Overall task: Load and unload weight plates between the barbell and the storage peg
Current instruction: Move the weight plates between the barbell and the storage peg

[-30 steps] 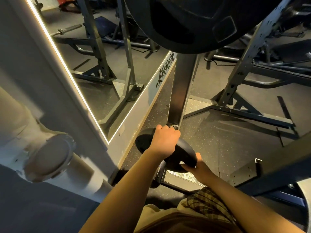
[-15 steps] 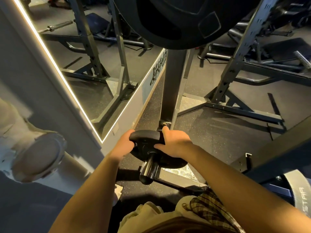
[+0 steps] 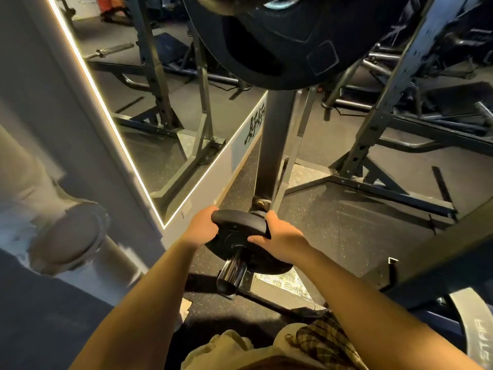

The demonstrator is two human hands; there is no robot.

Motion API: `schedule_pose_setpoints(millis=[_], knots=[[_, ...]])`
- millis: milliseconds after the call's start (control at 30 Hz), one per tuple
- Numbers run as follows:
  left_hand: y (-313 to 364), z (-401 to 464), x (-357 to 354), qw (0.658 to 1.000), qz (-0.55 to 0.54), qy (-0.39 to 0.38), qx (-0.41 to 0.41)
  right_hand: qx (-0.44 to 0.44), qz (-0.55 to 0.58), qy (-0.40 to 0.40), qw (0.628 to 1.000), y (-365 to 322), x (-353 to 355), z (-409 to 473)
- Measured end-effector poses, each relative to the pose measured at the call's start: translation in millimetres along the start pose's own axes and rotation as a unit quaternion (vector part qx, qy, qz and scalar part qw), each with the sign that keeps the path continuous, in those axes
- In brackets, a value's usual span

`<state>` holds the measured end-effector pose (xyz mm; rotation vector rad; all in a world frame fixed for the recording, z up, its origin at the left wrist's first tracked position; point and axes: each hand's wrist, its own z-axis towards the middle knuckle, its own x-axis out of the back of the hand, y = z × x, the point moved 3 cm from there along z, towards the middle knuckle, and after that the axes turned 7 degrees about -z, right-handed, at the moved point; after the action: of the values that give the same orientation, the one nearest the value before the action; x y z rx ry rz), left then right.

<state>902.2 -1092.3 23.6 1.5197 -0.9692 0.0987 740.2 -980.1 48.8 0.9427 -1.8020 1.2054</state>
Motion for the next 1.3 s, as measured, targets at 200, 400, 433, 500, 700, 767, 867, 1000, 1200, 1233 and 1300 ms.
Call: schedule_pose_setpoints(millis=[200,400,433,500,700,767,867,1000,1200,1233,1300], knots=[[56,-19,-33,0.935,0.325,0.058,-0.127,-0.026,0.302,-0.046,0.952,58,-51,-25],[60,-20,-51,0.911,0.370,0.076,-0.169,-0.036,0.310,-0.054,0.948,71,-70,-17],[60,-20,-51,0.909,0.369,0.076,-0.176,-0.035,0.307,-0.054,0.950,71,-71,-16],[57,-21,-51,0.913,0.357,0.072,-0.183,-0.040,0.290,-0.052,0.955,68,-67,-18],[32,-20,-20,0.977,0.150,0.062,-0.139,-0.060,0.131,-0.038,0.989,31,-34,-22],[16,-25,-8,0.995,0.028,0.037,-0.090,-0.028,0.025,-0.020,0.999,6,-18,-20],[-10,-24,0,0.997,-0.068,0.019,-0.024,0.029,-0.086,0.021,0.996,-19,-8,-13],[-18,-19,-1,0.998,-0.062,0.031,0.011,0.058,-0.097,0.092,0.989,-19,-9,-16],[7,-25,-4,0.998,0.033,0.044,0.001,0.035,0.001,0.080,0.996,8,-25,-26],[13,-27,-6,0.996,0.067,0.054,-0.010,0.017,0.033,0.053,0.998,16,-30,-27],[23,-31,-14,0.986,0.143,0.071,-0.058,-0.022,0.115,-0.006,0.993,34,-43,-32]])
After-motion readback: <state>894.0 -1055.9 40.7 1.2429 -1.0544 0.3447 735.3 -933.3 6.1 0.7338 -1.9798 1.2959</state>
